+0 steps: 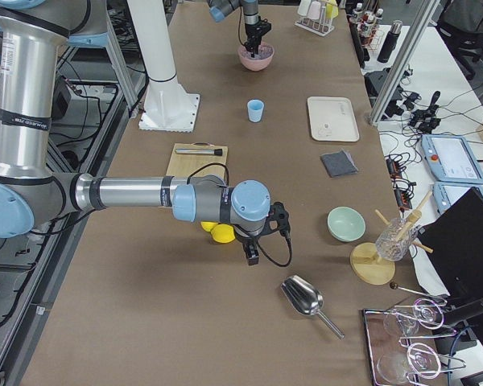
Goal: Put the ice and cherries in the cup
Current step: 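Lower the left gripper into the bowl and grasp an ice cube, then carry the ice cube with the left gripper over the light-blue cup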
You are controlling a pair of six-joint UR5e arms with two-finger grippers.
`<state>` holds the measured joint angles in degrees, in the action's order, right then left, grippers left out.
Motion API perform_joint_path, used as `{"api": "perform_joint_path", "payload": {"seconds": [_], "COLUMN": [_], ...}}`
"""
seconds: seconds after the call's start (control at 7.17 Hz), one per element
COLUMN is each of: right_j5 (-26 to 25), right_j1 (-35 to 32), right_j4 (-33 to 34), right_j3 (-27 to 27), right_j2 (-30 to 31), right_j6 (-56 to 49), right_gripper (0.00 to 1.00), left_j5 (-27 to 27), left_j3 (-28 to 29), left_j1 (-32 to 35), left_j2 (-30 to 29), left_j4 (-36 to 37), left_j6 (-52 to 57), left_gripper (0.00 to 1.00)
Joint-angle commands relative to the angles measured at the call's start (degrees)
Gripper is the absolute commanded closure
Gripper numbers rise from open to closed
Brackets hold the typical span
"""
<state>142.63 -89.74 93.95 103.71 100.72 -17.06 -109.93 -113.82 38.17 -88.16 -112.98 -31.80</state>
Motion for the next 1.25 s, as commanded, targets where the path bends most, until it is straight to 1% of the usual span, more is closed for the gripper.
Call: {"api": "perform_joint_path", "payload": {"seconds": [0.0, 0.28, 0.42, 0.56, 0.7, 0.84, 1.12], "right_j5": [0.01, 0.1, 0.1, 0.1, 0.1, 0.1, 0.1], "right_j1": [0.0, 0.0, 0.0, 0.09, 0.18, 0.44, 0.79], "right_j4": [0.0, 0.0, 0.09, 0.09, 0.0, 0.09, 0.09], "right_j3": [0.0, 0.0, 0.0, 0.0, 0.0, 0.0, 0.0], "right_j2": [-0.09, -0.09, -0.18, -0.26, -0.35, -0.61, -0.79], "right_j6": [0.01, 0.01, 0.1, 0.1, 0.27, 0.36, 0.36], "right_gripper": [0.01, 0.01, 0.01, 0.01, 0.01, 0.01, 0.01], "left_j5": [0.07, -0.37, -0.89, -3.51, -4.49, -5.55, -5.12], "left_j3": [-1.31, -2.11, -3.41, -4.82, -5.96, -5.02, -0.2], "left_j1": [-1.08, -0.65, -0.21, 0.4, 1.54, 1.81, 0.16], "left_j2": [-0.08, -0.17, 0.0, -0.69, -2.52, -7.5, -22.07], "left_j4": [0.12, 0.39, 0.39, 0.39, 0.39, 0.48, 5.81], "left_j6": [-3.26, -3.19, -3.18, -3.27, -4.14, -8.5, -18.26], "left_gripper": [1.0, 1.0, 1.0, 1.0, 1.0, 1.0, 1.0]}}
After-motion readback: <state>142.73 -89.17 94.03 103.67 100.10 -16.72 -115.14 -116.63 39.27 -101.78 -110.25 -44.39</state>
